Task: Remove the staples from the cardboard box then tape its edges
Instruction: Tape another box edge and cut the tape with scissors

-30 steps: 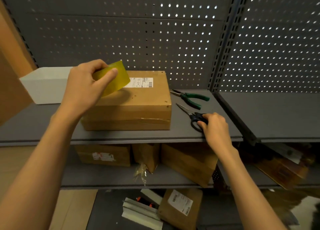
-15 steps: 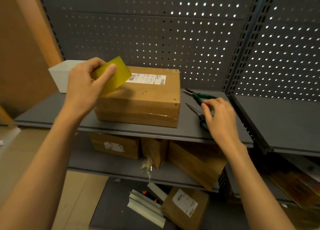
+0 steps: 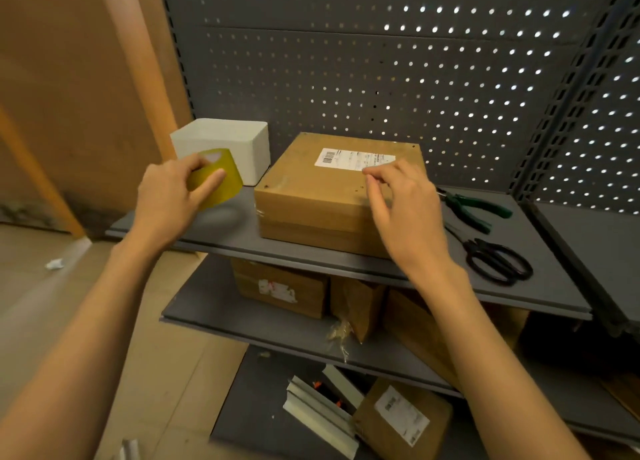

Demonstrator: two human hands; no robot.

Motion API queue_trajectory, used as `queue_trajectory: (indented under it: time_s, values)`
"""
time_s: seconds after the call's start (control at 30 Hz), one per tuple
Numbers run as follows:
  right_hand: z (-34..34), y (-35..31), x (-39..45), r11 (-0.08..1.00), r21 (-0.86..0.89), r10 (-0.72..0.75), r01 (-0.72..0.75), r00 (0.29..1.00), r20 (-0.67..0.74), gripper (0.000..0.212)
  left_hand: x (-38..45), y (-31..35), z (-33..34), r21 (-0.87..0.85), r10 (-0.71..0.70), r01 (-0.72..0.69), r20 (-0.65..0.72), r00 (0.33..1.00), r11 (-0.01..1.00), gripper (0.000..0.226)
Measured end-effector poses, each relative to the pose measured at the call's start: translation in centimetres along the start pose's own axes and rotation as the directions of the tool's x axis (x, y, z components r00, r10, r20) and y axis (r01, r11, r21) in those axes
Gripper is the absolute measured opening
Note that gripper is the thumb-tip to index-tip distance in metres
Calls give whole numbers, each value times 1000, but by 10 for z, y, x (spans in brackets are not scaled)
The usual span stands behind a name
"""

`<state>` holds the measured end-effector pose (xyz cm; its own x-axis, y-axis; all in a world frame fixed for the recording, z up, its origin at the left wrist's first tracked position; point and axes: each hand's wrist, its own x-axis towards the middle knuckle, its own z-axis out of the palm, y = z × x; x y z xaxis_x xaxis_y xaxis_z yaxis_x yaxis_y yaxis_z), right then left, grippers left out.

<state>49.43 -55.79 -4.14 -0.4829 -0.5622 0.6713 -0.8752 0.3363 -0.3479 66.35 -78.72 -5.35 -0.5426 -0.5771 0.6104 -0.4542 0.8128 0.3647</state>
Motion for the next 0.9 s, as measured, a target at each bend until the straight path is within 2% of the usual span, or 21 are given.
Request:
queue_trajectory:
  time_s: [0.3, 0.4, 0.53, 0.6, 0.67, 0.77, 0.9]
  values:
    - [43, -39, 4, 1000, -12, -24, 25, 994, 108, 27, -10, -50, 33, 97, 134, -140, 60, 989, 985, 26]
    - [53, -44, 4, 999, -45, -12, 18, 991, 134, 28, -12, -62, 38, 99, 136, -149, 119, 983, 984, 34]
    - [66, -53, 6, 998, -70, 3, 8, 988, 155, 29, -8, -58, 33, 83, 99, -121, 226, 969, 989, 57]
    - [72, -59, 7, 997, -70, -6, 18, 985, 172, 30, -6, -47, 28, 1, 78, -80, 217, 973, 997, 63]
    - [78, -63, 10, 996, -73, -28, 44, 977, 213, 35, -3, -30, 23, -211, 164, -118, 214, 963, 970, 64]
    - [88, -67, 14, 983, -134, -78, 127, 943, 325, 45, 2, -5, 29, -478, 310, -136, 305, 901, 868, 69]
    - [95, -65, 17, 940, -256, -104, 225, 905, 412, 52, -1, 10, 51, -557, 346, -68, 412, 843, 828, 72]
